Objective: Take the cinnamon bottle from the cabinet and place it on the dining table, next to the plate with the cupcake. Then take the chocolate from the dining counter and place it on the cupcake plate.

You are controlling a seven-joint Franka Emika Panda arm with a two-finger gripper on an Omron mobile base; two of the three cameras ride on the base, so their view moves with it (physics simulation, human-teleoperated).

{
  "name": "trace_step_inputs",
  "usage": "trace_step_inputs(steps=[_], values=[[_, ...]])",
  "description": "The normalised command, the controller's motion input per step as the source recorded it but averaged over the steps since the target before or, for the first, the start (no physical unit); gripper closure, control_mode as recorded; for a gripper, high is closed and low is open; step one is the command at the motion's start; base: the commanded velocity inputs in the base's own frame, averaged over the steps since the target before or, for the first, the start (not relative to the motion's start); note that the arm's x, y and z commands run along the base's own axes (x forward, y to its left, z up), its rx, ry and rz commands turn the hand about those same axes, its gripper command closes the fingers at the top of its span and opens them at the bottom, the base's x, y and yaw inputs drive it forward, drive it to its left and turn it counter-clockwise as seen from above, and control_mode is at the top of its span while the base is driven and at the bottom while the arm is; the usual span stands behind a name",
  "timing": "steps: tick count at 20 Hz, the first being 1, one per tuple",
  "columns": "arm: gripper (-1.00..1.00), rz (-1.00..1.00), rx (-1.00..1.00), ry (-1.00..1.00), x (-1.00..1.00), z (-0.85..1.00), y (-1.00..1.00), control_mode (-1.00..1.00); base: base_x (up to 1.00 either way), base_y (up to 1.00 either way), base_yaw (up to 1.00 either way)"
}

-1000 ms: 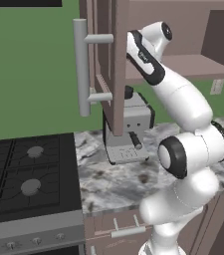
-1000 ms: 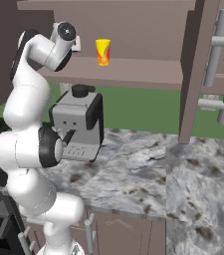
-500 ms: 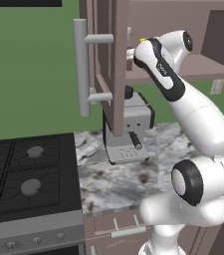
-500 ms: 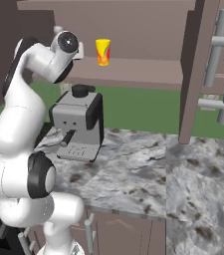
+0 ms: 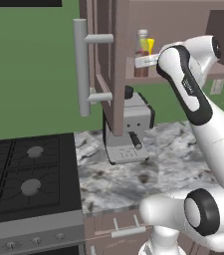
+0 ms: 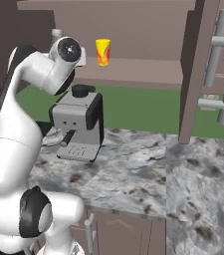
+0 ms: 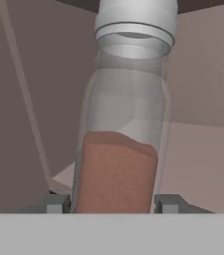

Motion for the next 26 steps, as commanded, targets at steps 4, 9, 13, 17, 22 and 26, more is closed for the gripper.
trace_step_inputs(steps=[4, 9, 13, 17, 22, 26], values=[[1.00, 0.00, -0.02, -0.04, -0.73, -0.06, -0.12, -1.00, 0.00, 0.00, 0.00], [1.00, 0.00, 0.00, -0.04, -0.67, -0.11, -0.05, -1.00, 0.00, 0.00, 0.00], [1.00, 0.00, 0.00, 0.00, -0.62, -0.06, -0.04, -1.00, 0.00, 0.00, 0.00], [1.00, 0.00, 0.00, -0.07, -0.72, -0.06, -0.08, -1.00, 0.00, 0.00, 0.00], [1.00, 0.05, -0.08, -0.13, -0.63, -0.12, -0.01, -1.00, 0.00, 0.00, 0.00], [1.00, 0.08, -0.09, -0.09, -0.30, -0.04, 0.00, -1.00, 0.00, 0.00, 0.00]])
